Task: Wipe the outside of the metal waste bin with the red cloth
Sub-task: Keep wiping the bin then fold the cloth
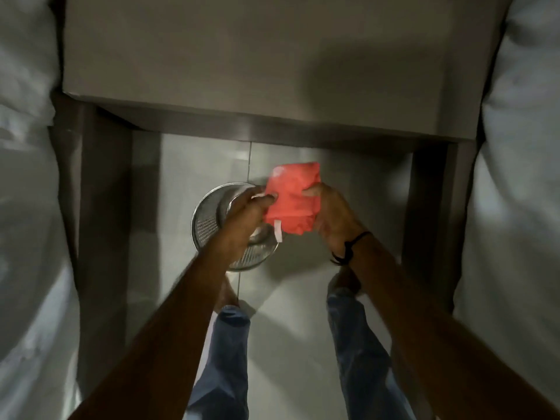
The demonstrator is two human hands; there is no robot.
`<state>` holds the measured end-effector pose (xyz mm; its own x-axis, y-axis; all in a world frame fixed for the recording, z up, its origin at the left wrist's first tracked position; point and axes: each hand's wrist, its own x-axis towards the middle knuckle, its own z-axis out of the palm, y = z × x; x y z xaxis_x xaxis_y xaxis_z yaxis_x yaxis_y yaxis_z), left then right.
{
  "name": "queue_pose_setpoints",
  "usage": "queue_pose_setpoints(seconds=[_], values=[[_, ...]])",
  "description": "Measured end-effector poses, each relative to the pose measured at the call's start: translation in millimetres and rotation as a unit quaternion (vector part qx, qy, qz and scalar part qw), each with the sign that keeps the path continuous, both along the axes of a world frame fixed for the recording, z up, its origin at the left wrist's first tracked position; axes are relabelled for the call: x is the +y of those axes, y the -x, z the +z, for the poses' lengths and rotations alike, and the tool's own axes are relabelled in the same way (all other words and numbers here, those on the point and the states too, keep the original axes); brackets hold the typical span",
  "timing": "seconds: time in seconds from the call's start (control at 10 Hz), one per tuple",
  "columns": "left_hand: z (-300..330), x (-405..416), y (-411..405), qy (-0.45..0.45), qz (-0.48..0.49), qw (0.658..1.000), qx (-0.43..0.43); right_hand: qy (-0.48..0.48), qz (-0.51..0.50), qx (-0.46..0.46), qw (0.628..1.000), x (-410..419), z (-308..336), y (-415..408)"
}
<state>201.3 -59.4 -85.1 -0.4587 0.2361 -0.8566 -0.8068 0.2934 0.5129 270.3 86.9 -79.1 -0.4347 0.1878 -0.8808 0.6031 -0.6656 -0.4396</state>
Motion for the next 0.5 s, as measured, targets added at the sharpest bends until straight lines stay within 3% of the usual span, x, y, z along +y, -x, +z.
queue_pose_setpoints(seconds=[0.1,0.2,0.3,0.5], values=[[21.3,22.4,54.4,-0.013,0.027,0.993,0.115,-0.055,0.023,0.060,0.996,24.0,19.1,51.4],[31.3,49.0,112.4,0.028,0.016,0.970,0.239,-0.204,0.027,0.085,0.975,48.1,19.2,118.0],[30.7,71.7,157.1,0.071,-0.003,0.952,0.299,-0.332,0.052,0.065,0.939,65.3,8.1,174.6],[28.7,75.5,196.6,0.180,-0.167,0.899,0.364,-0.419,0.105,0.039,0.901,77.4,9.5,212.7]])
